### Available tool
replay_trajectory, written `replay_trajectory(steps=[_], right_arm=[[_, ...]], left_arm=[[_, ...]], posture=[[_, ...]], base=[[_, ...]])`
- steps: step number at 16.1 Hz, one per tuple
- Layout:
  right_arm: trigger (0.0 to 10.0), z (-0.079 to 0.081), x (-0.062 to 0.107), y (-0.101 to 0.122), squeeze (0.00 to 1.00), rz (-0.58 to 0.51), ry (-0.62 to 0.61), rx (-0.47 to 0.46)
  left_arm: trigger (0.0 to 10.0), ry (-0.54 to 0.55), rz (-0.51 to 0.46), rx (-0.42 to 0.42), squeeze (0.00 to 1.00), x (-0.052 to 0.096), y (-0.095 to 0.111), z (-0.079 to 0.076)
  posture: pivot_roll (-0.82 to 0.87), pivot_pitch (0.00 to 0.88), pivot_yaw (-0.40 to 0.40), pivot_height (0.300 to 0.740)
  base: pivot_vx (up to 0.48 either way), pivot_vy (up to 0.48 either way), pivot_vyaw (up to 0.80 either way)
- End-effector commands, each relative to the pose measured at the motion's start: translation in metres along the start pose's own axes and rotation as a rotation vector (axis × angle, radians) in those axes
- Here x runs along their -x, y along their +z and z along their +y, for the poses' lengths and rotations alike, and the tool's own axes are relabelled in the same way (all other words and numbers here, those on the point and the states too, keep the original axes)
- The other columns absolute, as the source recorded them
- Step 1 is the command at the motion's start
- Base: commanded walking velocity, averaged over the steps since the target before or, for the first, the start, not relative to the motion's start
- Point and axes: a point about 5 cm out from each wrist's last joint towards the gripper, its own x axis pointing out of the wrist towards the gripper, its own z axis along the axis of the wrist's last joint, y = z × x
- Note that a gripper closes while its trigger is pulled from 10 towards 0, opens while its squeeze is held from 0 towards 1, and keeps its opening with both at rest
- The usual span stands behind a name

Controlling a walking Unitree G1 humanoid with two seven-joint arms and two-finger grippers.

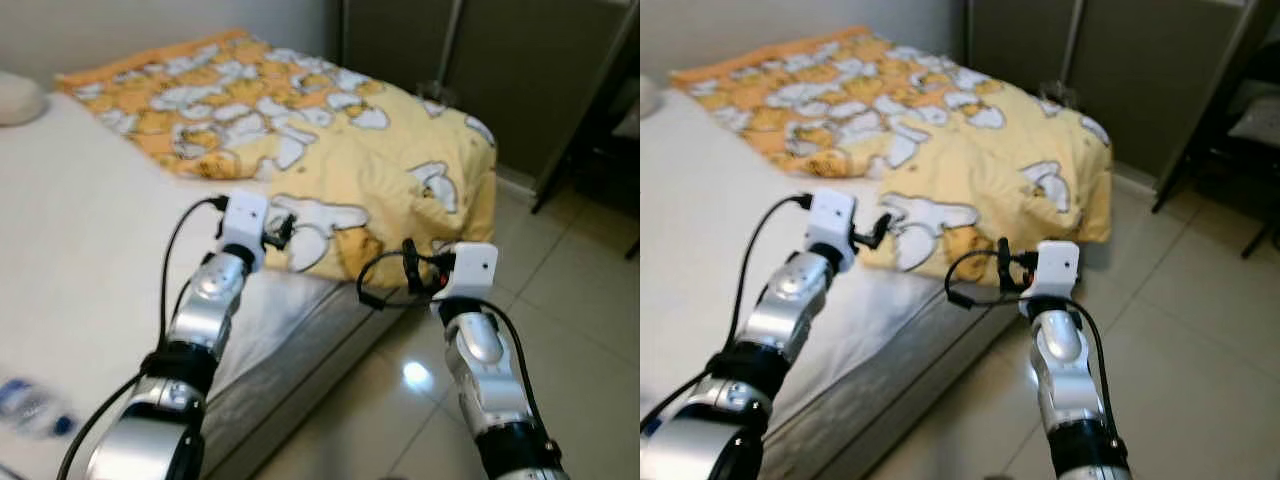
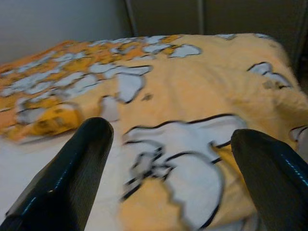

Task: Clean up the room

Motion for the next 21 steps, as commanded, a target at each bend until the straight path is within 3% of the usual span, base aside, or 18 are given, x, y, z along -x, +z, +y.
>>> replay_trajectory(steps=[1, 9, 12, 15, 17, 20, 21], right_arm=[[10.0, -0.002, 0.000, 0.003, 0.00, -0.012, -0.008, 0.000], [10.0, -0.004, 0.009, -0.005, 0.00, 0.023, 0.027, 0.007], [10.0, -0.002, 0.010, -0.004, 0.00, 0.024, 0.033, 0.004], [10.0, 0.000, 0.018, -0.006, 0.00, 0.040, 0.081, 0.002], [10.0, 0.002, 0.033, -0.009, 0.01, 0.065, 0.129, 0.000], [10.0, 0.002, 0.040, -0.010, 0.00, 0.079, 0.144, 0.000], [10.0, 0.000, 0.046, -0.011, 0.01, 0.093, 0.152, 0.003]], left_arm=[[10.0, -0.018, -0.020, -0.021, 0.00, -0.003, 0.006, -0.001], [10.0, 0.075, 0.059, 0.050, 0.00, 0.000, -0.007, 0.015], [10.0, 0.101, 0.065, 0.027, 0.00, -0.001, -0.007, 0.018], [10.0, 0.148, 0.124, 0.001, 0.00, -0.003, -0.013, 0.029], [10.0, 0.191, 0.232, -0.028, 0.00, -0.001, -0.023, 0.045], [10.0, 0.205, 0.268, -0.032, 0.00, 0.001, -0.028, 0.053], [10.0, 0.222, 0.321, -0.029, 0.00, 0.007, -0.037, 0.061]], posture=[[-0.10, 0.000, 0.051, 0.740], [-0.09, 0.000, 0.035, 0.740], [-0.09, 0.000, 0.037, 0.740], [-0.10, 0.000, 0.035, 0.740], [-0.10, 0.000, 0.019, 0.740], [-0.10, 0.000, 0.019, 0.740], [-0.11, 0.074, 0.004, 0.740]], base=[[0.401, -0.259, 0.00], [0.452, -0.095, 0.00], [0.480, 0.000, 0.00], [0.000, 0.000, 0.00], [0.000, 0.000, 0.00], [0.000, 0.000, 0.00], [0.000, 0.000, 0.00]])
